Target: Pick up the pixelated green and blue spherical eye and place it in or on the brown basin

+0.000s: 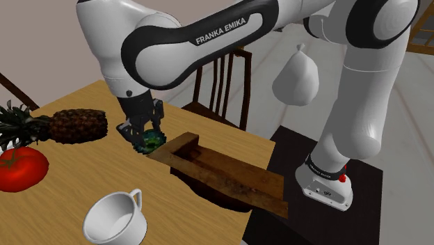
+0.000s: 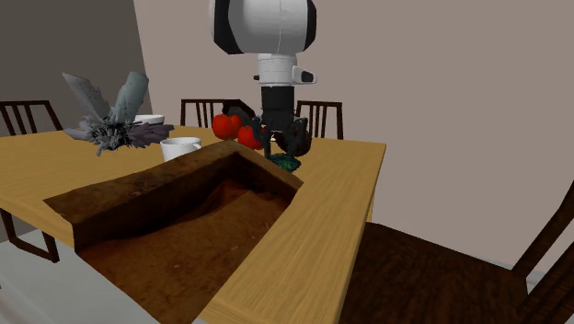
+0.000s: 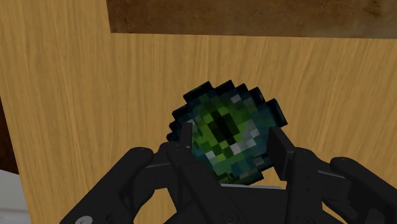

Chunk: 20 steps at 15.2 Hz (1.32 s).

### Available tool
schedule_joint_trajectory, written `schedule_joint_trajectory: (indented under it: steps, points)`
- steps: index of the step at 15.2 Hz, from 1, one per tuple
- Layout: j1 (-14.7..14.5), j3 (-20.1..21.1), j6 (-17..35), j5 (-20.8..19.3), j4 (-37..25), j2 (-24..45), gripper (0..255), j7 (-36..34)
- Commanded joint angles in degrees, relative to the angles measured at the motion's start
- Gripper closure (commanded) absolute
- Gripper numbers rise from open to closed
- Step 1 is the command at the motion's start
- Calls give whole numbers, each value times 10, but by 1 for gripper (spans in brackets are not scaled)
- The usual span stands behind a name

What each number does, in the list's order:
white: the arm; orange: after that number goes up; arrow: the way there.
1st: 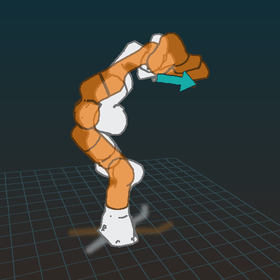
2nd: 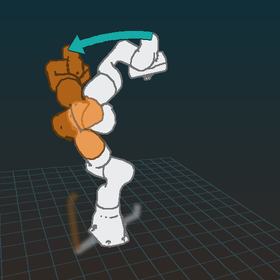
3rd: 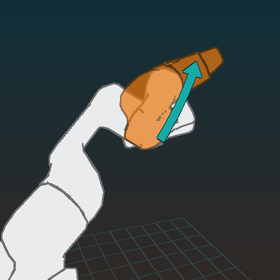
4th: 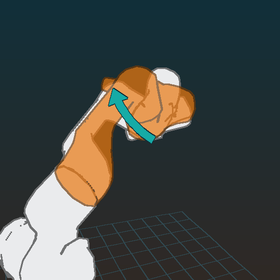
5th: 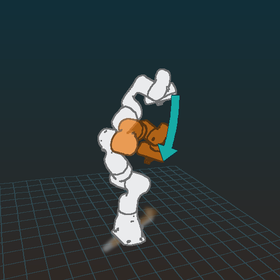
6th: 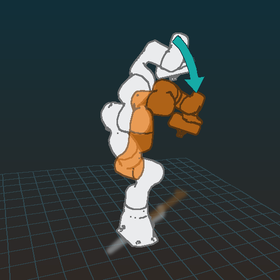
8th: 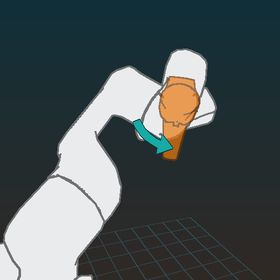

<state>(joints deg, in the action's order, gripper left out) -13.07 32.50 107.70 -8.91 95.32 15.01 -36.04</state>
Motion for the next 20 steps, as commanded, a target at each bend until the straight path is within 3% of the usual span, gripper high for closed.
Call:
schedule_joint_trajectory:
  steps: [1, 20]
  points:
    - [-1, 1, -16, 2, -14, -2, 255, 1]
    - [-17, 6, -167, -2, -176, 9, 255, 4]
